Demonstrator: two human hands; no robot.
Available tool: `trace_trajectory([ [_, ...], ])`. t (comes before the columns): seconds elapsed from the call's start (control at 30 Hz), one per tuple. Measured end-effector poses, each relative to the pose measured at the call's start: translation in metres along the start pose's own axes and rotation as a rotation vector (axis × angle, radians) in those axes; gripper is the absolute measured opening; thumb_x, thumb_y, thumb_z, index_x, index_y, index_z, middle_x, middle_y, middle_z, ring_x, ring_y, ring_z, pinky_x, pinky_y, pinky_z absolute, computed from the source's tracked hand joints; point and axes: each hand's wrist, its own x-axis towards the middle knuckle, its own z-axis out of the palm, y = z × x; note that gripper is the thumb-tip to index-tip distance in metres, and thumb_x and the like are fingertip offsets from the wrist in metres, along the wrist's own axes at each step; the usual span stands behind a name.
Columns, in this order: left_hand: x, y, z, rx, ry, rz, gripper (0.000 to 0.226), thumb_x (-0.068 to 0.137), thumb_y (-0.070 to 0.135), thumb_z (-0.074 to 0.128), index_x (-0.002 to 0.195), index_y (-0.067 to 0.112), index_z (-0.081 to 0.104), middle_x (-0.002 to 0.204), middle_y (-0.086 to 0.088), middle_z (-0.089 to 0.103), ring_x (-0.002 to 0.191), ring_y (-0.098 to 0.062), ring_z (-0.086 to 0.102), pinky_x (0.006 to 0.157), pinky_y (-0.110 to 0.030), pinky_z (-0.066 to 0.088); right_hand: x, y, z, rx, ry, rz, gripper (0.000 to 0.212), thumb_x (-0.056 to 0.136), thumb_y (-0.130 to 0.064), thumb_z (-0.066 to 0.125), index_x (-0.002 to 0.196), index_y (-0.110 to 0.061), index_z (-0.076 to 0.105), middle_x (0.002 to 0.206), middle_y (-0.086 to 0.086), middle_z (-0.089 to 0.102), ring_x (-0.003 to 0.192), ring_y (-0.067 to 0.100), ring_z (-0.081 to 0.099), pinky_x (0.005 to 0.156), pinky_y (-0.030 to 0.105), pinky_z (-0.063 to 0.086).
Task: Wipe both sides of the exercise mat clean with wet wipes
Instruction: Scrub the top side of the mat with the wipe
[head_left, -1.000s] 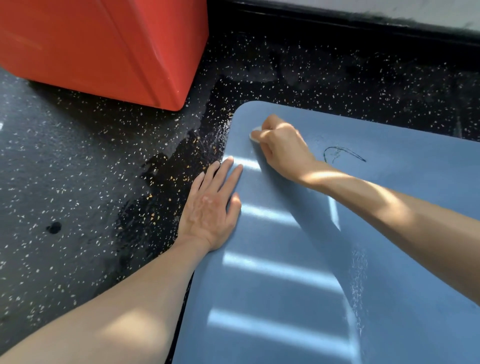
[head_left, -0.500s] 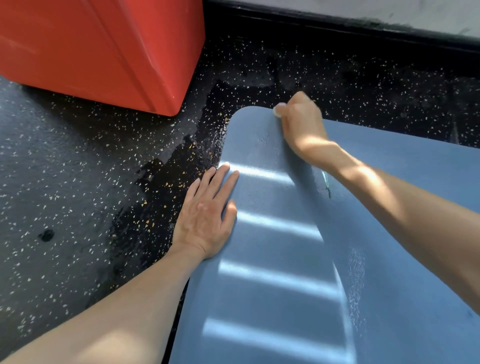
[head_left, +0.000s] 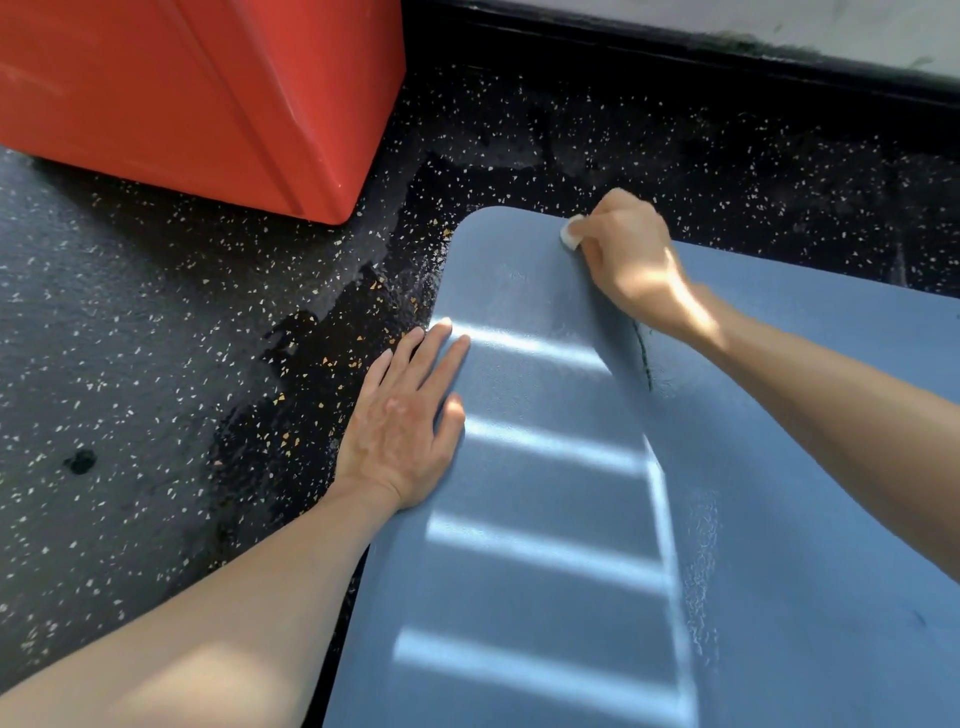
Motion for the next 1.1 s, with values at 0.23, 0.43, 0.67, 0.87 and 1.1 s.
trace_trajectory([
  [0.23, 0.0, 0.001, -0.001, -0.009, 0.0, -0.002, 0.065, 0.093, 0.039, 0.016, 0.156, 0.025, 0.017, 0.164, 0.006, 0.01, 0.151, -0.014, 0.006, 0.121, -0.028, -0.004, -0.058, -0.013, 0.004, 0.125, -0.041, -0.198, 0.02, 0.091, -0.005, 0.055, 0.096, -0.004, 0.074, 0.087, 0.016, 0.059, 0.068, 0.019, 0.05, 0.066, 0.024, 0.04],
  [0.43, 0.0, 0.001, 0.0, -0.006, -0.002, 0.0, 0.065, 0.093, 0.039, 0.016, 0.157, 0.024, 0.017, 0.165, 0.005, 0.01, 0.151, -0.014, 0.006, 0.122, -0.03, -0.003, -0.048, -0.013, 0.002, 0.078, 0.049, -0.055, 0.022, 0.091, -0.005, 0.051, 0.097, 0.001, 0.072, 0.092, 0.022, 0.061, 0.081, 0.033, 0.061, 0.072, 0.033, 0.048],
  [0.67, -0.001, 0.001, 0.001, -0.008, -0.001, 0.0, 0.065, 0.093, 0.038, 0.017, 0.156, 0.023, 0.02, 0.164, 0.004, 0.012, 0.151, -0.015, 0.007, 0.123, -0.032, 0.0, -0.057, -0.01, -0.006, 0.113, 0.02, -0.048, 0.017, 0.09, 0.0, 0.055, 0.092, 0.0, 0.072, 0.087, 0.021, 0.058, 0.07, 0.031, 0.057, 0.066, 0.028, 0.042],
  [0.87, 0.0, 0.0, 0.001, 0.001, 0.008, 0.002, 0.065, 0.093, 0.038, 0.016, 0.156, 0.022, 0.021, 0.165, 0.004, 0.012, 0.151, -0.015, 0.008, 0.123, -0.034, 0.003, -0.13, -0.038, -0.004, 0.157, -0.245, -0.207, 0.021, 0.088, 0.0, 0.055, 0.1, -0.005, 0.071, 0.089, 0.015, 0.06, 0.075, 0.032, 0.057, 0.064, 0.032, 0.045],
  [1.1, 0.001, 0.001, 0.001, 0.0, 0.01, 0.005, 0.066, 0.093, 0.039, 0.016, 0.156, 0.021, 0.022, 0.164, 0.003, 0.013, 0.151, -0.016, 0.008, 0.123, -0.032, 0.001, -0.156, -0.043, -0.006, 0.239, -0.155, -0.266, 0.017, 0.091, -0.008, 0.052, 0.098, -0.01, 0.068, 0.082, 0.01, 0.054, 0.067, 0.031, 0.054, 0.056, 0.034, 0.049],
])
